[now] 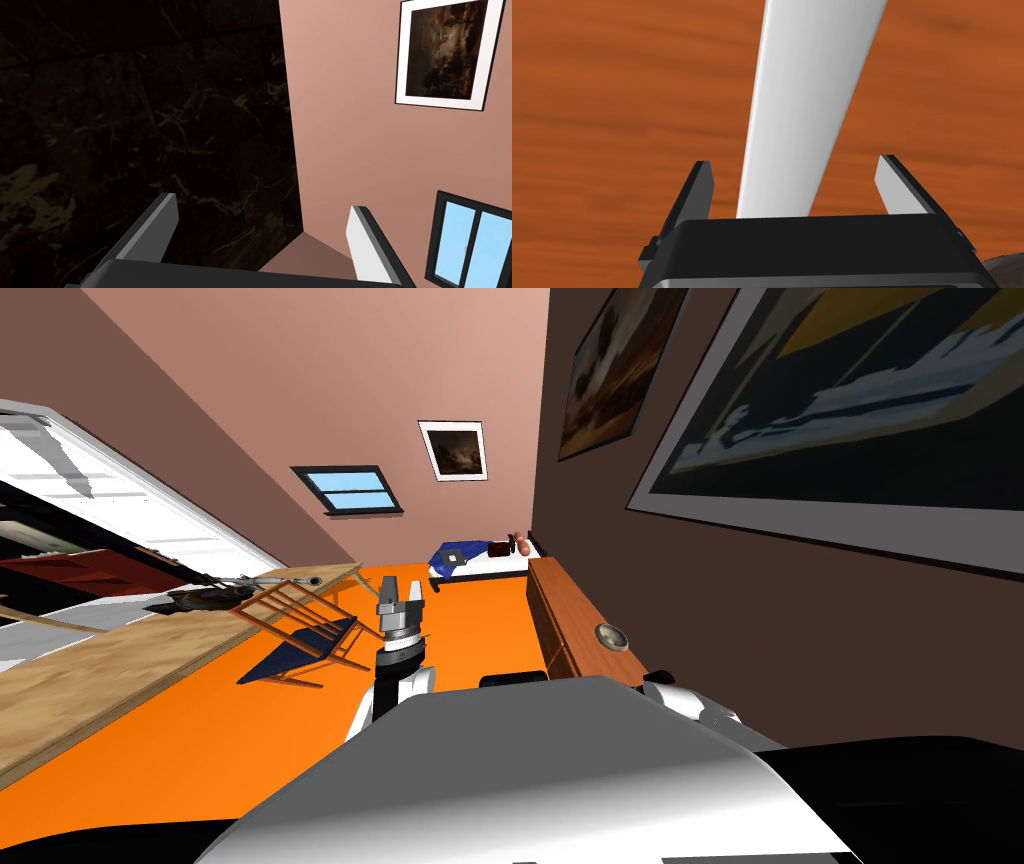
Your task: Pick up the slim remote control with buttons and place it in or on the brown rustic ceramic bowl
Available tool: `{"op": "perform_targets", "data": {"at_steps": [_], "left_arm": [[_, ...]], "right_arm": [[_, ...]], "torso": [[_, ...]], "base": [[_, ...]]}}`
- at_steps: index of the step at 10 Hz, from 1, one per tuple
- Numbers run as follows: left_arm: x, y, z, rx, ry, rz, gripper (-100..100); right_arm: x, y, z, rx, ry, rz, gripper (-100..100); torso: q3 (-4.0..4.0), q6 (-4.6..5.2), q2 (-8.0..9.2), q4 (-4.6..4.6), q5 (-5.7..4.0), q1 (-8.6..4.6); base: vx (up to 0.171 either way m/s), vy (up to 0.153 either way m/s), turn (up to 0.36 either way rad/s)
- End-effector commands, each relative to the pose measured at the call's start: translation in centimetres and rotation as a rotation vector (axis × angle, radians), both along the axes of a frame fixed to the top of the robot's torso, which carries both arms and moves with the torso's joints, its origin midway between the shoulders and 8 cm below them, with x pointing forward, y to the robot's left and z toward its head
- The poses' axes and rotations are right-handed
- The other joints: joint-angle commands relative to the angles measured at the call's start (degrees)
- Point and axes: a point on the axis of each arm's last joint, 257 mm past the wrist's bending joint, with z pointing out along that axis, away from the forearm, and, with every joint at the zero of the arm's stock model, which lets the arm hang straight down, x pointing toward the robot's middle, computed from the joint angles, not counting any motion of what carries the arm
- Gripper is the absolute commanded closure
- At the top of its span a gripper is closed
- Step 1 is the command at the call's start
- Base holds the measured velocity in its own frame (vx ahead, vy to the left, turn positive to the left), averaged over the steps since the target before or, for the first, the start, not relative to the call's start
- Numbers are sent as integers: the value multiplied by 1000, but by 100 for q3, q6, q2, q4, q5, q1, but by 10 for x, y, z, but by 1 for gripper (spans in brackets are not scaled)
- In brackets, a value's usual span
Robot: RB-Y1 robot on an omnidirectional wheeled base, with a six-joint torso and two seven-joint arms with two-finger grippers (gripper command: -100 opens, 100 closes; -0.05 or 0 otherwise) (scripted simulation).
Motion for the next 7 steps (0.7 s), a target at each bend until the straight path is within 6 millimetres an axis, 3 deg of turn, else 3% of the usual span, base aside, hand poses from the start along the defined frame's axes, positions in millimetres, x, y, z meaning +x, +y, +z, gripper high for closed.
{"op": "perform_targets", "data": {"at_steps": [1, 4, 5, 7], "left_arm": [[0, 0, 0, 0, 0, 0, 0], [0, 0, 0, 0, 0, 0, 0], [0, 0, 0, 0, 0, 0, 0], [0, 0, 0, 0, 0, 0, 0]], "right_arm": [[0, 6, -8, -2, -7, -5, -100], [-1, 12, -14, -2, -11, -4, -100], [-1, 13, -15, -2, -12, -6, 100], [-1, 13, -15, -2, -12, -10, 100]], "torso": [[0, 0, 0, 0, 0, 0], [2, 1, 3, 1, -1, -8], [1, 1, 0, 1, 1, 1], [-1, -5, -2, 0, 1, 8]], "base": [[-19, -48, 34], [-12, -40, 19], [0, 0, 0], [0, -1, -5]]}}
